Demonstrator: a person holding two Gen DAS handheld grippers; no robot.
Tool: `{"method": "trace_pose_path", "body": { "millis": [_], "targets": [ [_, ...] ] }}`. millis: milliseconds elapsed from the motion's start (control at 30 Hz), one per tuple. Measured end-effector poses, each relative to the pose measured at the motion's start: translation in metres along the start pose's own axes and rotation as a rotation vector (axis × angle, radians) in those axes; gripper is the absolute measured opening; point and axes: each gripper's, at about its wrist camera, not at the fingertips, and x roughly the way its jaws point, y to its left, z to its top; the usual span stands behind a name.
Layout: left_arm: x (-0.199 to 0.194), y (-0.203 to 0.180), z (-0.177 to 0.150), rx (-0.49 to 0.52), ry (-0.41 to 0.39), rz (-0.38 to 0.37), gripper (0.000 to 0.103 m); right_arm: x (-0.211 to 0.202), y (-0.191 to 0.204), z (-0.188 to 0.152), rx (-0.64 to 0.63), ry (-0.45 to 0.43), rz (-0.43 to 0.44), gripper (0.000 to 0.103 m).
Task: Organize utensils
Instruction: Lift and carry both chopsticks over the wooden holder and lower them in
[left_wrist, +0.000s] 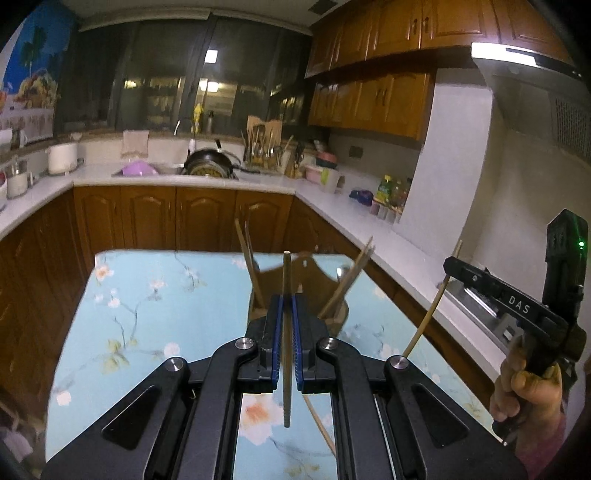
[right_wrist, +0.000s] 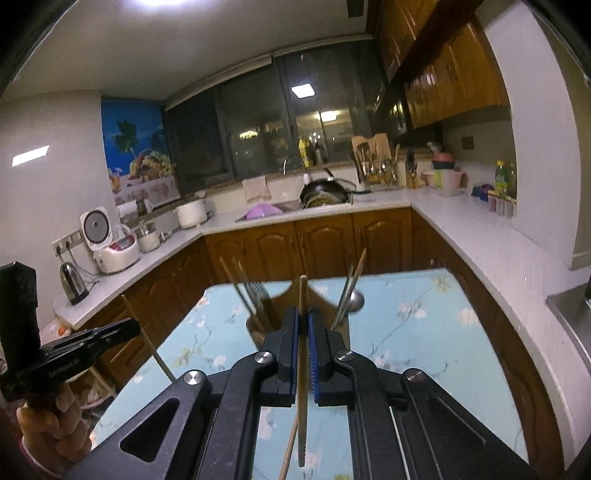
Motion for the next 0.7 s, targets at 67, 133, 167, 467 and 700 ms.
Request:
{"method": "trace_pose_path", "body": {
  "millis": [67, 133, 167, 467, 700],
  "targets": [
    [0.002, -0.001, 0.012, 0.012, -0.026, 0.005, 0.004, 0.004, -0.002, 0.011, 0.009, -0.024, -0.002, 0.005],
    [0.005, -0.001, 0.025, 0.02, -0.051, 0.012, 0.004, 0.009, -0.004, 0.022, 0.02, -0.047, -0.001, 0.005],
    [0.007, -0.002, 0.034, 0.024, -0.067, 0.015, 0.004, 0.012, -0.005, 0.027, 0.022, -0.055, -0.002, 0.005],
    [0.042, -0.004, 0.092, 0.049, -0.165, 0.046, 0.004, 0.042, -0.009, 0.067, 0.013, -0.133, -0.018, 0.005],
    [0.09, 0.002, 0.094, 0.033, -0.156, 0.073, 0.004, 0.069, -0.019, 0.073, 0.039, -0.164, -0.029, 0.005]
  ]
}}
